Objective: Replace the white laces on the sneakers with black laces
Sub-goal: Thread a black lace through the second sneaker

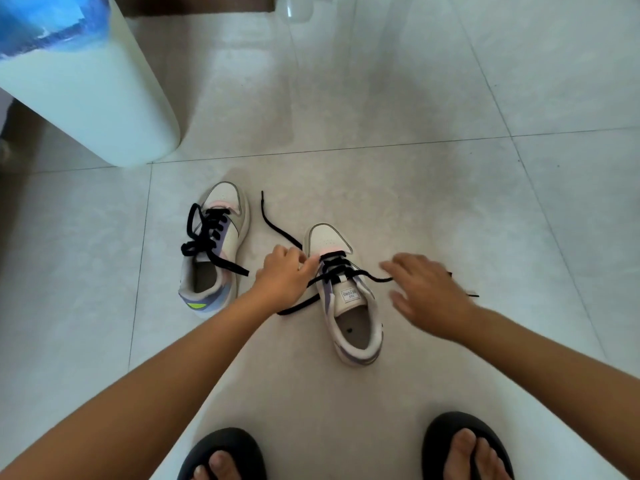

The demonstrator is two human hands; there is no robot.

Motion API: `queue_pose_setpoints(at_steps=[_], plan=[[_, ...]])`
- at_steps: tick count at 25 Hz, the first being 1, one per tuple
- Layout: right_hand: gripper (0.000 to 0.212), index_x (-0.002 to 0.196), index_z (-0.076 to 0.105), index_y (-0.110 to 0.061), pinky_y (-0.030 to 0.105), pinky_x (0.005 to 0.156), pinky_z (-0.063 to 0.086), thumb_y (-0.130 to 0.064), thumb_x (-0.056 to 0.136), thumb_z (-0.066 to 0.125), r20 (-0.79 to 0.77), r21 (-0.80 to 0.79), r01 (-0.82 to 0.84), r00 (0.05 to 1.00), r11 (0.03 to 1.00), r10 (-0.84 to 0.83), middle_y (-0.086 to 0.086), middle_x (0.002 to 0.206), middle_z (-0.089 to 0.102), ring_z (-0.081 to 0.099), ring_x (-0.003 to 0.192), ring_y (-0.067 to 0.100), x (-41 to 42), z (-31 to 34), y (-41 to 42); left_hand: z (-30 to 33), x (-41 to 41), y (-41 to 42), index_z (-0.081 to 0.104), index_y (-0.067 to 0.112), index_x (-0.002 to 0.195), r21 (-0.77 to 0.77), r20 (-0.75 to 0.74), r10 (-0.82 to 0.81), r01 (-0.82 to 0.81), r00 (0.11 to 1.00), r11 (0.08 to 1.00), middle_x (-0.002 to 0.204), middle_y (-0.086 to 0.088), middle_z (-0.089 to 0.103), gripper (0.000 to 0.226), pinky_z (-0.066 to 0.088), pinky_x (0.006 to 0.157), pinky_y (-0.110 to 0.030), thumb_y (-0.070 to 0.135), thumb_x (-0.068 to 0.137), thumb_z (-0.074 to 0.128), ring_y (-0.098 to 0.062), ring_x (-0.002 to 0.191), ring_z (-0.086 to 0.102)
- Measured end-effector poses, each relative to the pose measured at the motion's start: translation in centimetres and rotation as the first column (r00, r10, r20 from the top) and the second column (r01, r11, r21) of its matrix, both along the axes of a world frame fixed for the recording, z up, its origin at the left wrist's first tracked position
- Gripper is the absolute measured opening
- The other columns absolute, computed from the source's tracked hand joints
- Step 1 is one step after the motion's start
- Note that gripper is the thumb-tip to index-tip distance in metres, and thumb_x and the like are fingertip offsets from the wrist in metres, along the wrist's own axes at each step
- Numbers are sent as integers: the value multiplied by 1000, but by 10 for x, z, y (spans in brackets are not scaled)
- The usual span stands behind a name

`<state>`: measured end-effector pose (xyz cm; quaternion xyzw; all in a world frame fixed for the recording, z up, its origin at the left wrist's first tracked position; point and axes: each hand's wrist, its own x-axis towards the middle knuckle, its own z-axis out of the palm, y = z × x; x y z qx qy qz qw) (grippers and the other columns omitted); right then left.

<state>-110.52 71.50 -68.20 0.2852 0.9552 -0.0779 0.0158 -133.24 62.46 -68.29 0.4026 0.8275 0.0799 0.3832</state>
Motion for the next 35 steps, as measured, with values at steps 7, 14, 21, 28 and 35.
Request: queue_pose_setpoints(at_steps=[7, 14, 21, 28, 35], plan=[[41, 105, 46, -12, 26, 33, 26, -3, 66, 49, -68, -176, -25, 998, 984, 13, 15, 80, 51, 50, 45, 31, -35, -22, -21, 23, -7, 9, 56, 9, 67, 76, 608, 92, -173, 789, 982, 66, -3, 60, 40, 46, 72, -17, 33, 97, 49, -12, 70, 61], [27, 109, 54, -4, 47, 57, 46, -3, 82, 55, -16, -257, 325, 940, 910, -341, 18, 101, 49, 54, 70, 42, -6, -16, 11, 72, -47, 16, 51, 11, 68, 141, 856, 206, -598, 473, 789, 44, 5, 37, 35, 47, 59, -25, 28, 98, 43, -11, 42, 40], [28, 112, 52, -7, 46, 61, 48, -6, 84, 56, 60, -292, 388, 920, 874, -388, 15, 104, 49, 56, 72, 38, 4, -16, 23, 84, -115, 8, 55, 21, 68, 58, 977, 162, -906, 137, 418, 50, 10, 38, 31, 41, 52, -18, 34, 95, 47, -6, 47, 40], [27, 106, 56, -4, 45, 62, 46, -2, 80, 62, 72, -338, 415, 906, 845, -417, 15, 95, 49, 57, 71, 38, 3, -14, 32, 68, -197, -21, 57, 15, 86, -7, 991, 131, -1000, -8, -7, 66, 10, 52, 26, 42, 55, -17, 8, 98, 36, -4, 51, 46], [30, 114, 54, -5, 40, 64, 43, -4, 84, 58, 61, -296, 378, 924, 877, -378, 18, 103, 48, 58, 77, 40, -2, -13, 38, 63, -206, -30, 58, 18, 74, 83, 995, 52, -996, 82, -27, 65, 9, 59, 31, 45, 56, -13, 18, 99, 39, -2, 55, 52]])
